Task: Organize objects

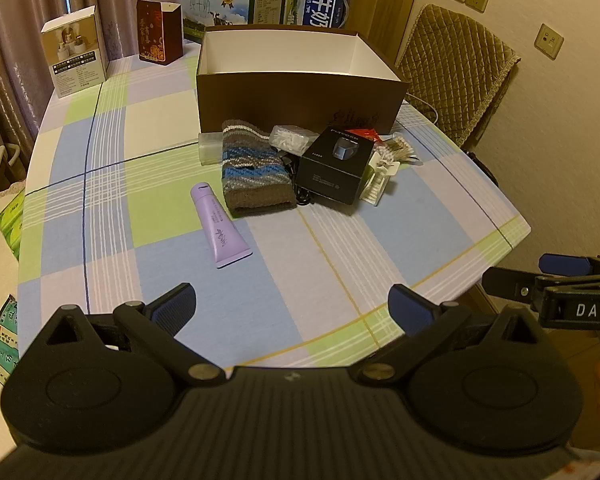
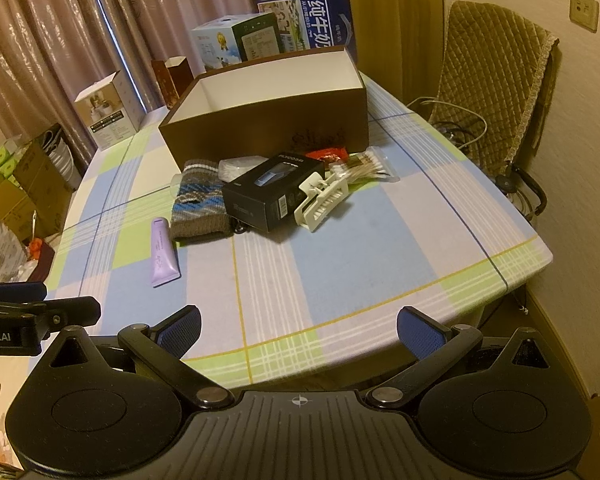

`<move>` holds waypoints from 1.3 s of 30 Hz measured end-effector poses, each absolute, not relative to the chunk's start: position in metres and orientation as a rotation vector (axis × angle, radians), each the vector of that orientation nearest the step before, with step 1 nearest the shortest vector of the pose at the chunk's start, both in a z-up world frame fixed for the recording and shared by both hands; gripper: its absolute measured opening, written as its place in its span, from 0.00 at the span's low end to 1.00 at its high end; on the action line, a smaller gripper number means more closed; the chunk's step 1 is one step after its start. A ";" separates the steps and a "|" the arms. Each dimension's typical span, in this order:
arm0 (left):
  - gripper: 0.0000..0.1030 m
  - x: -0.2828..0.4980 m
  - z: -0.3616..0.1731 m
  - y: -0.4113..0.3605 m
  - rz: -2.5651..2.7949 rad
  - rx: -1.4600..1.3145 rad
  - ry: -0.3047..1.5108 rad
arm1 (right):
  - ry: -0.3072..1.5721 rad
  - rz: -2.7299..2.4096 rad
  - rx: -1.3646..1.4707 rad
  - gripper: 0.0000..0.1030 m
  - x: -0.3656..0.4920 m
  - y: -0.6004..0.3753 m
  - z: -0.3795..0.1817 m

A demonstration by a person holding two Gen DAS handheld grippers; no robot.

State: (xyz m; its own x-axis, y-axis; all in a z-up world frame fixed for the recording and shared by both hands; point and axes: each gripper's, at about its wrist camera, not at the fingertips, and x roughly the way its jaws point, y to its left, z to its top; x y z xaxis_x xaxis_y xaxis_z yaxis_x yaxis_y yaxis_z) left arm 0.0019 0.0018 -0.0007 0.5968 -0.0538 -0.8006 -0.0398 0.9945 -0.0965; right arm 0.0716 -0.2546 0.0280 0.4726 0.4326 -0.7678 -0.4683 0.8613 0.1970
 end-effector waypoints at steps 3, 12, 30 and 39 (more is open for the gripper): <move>0.98 0.002 -0.001 0.002 -0.007 -0.108 0.932 | 0.926 0.557 -0.045 0.98 0.073 -0.255 0.028; 0.98 0.004 0.000 0.001 -0.005 -0.109 0.932 | 0.926 0.558 -0.046 0.98 0.074 -0.255 0.028; 0.98 0.007 0.000 -0.001 0.001 -0.112 0.933 | 0.927 0.565 -0.048 0.98 0.076 -0.255 0.027; 0.98 0.021 -0.001 -0.005 0.029 -0.122 0.939 | 0.937 0.582 -0.053 0.98 0.092 -0.257 0.023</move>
